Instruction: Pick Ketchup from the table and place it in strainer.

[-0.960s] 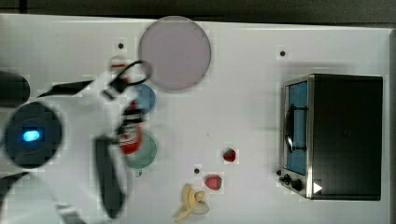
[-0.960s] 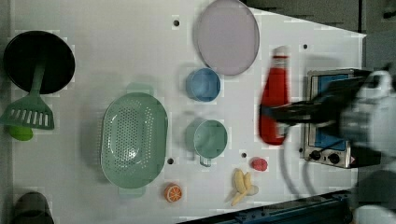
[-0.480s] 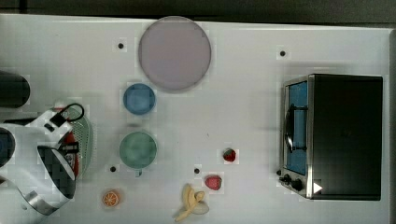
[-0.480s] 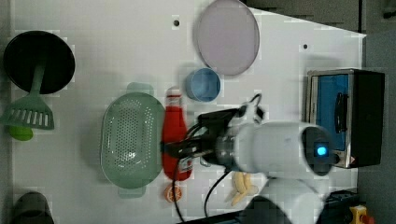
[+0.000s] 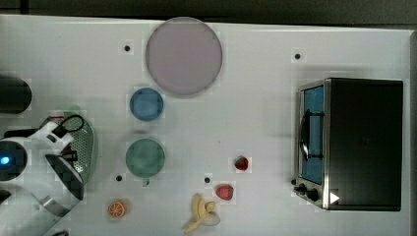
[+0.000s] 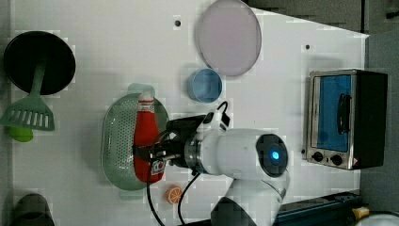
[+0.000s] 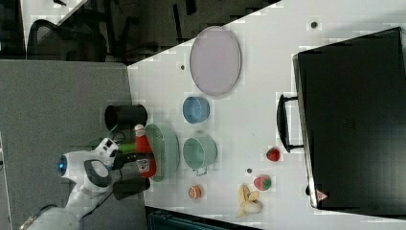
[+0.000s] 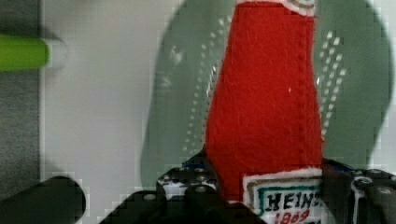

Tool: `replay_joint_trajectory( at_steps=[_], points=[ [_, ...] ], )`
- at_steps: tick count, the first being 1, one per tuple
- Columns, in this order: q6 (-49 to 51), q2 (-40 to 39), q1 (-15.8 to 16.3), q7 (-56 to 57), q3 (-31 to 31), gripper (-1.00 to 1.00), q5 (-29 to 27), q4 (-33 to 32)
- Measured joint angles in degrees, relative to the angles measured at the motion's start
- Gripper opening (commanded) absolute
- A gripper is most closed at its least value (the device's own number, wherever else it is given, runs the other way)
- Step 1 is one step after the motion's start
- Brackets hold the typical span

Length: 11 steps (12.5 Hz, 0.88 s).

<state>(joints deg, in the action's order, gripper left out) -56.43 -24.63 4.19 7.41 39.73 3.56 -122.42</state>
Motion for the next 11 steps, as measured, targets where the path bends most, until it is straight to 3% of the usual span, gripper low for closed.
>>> replay_joint_trajectory(
  at_steps=[1, 4, 8, 11],
  points=[
    [-0.22, -1.99, 0.01, -1.93, 0.03, 0.33, 0.26, -0.11],
    [-1.15, -4.15, 1.09, -4.92, -1.45, 0.97, 1.94, -0.67],
    [-3.27, -1.22, 0.87, -7.4, -1.96, 1.0, 3.71, -0.9],
    [4.31, 6.07, -0.63, -9.23, -1.82, 1.0, 3.57, -0.56]
  ],
)
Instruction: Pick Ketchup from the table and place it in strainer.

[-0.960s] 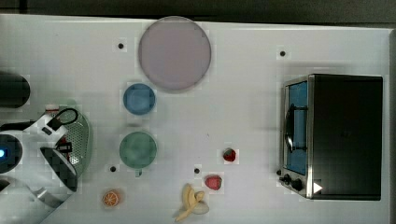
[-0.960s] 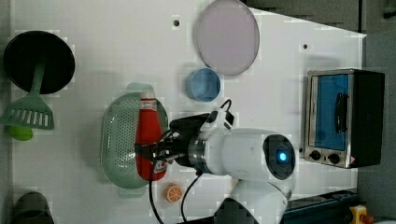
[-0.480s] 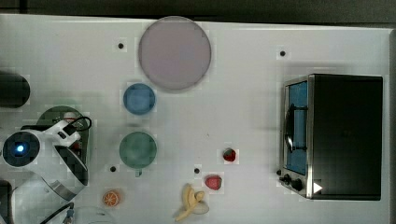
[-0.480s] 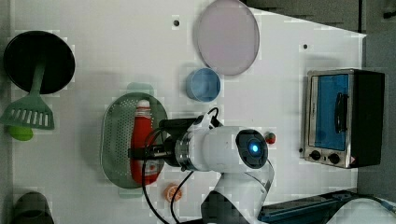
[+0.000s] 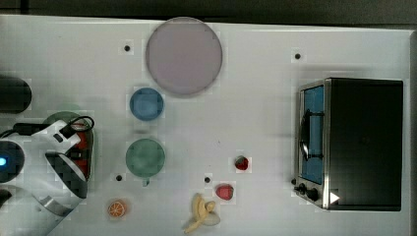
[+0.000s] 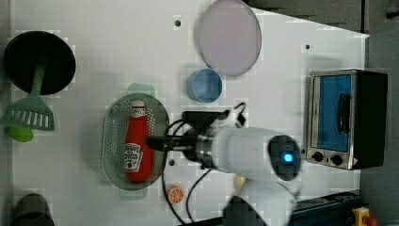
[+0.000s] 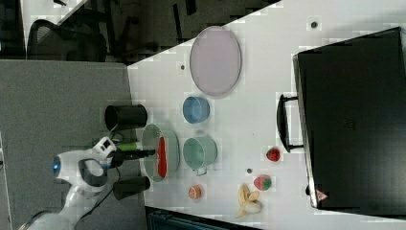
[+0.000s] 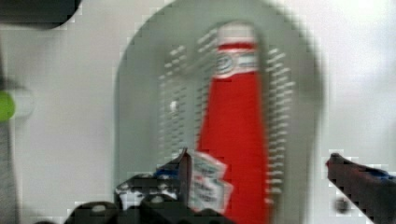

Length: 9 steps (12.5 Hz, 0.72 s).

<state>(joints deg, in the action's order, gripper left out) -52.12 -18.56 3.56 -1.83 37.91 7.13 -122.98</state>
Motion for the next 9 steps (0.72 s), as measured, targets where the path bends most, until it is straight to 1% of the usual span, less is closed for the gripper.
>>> replay_joint_trajectory(
  at_steps=[2, 5, 7, 9],
  points=[
    [9.74, 7.44, -2.76, -0.07, 0.62, 1.0, -1.43, 0.67],
    [23.16, 16.41, -7.34, -0.61, 0.14, 1.0, -5.53, 4.92],
    [26.86, 20.21, -9.05, -0.68, -3.11, 1.0, -7.2, 8.17],
    [29.74, 23.84, -10.09, -0.68, -8.76, 1.0, -7.85, 9.62]
  ],
)
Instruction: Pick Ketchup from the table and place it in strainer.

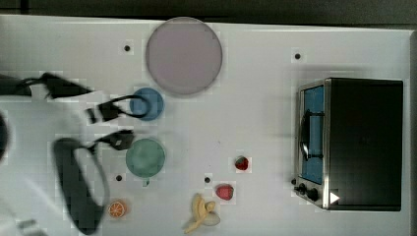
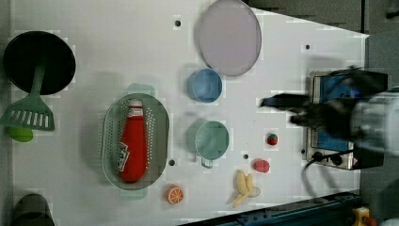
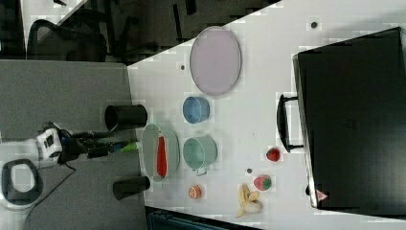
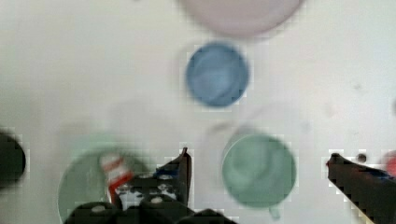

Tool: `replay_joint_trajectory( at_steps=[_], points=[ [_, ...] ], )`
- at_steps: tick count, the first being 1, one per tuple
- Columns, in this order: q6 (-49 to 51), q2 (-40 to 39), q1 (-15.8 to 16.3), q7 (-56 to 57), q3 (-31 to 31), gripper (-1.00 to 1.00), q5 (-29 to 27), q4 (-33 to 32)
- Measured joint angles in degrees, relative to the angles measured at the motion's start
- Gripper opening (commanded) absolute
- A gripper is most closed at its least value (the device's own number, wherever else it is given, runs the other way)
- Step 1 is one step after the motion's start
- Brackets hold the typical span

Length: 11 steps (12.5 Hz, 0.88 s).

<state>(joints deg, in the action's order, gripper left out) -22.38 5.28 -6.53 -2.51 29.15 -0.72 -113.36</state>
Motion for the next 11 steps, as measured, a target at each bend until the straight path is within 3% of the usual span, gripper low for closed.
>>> replay_joint_trajectory(
  at_steps=[7, 11],
  points=[
    [4.7, 4.34, -5.5, -0.04, -21.32, 1.0, -1.15, -0.28],
    [7.4, 4.14, -7.41, -0.04, -24.64, 1.0, -0.77, 0.78]
  ],
)
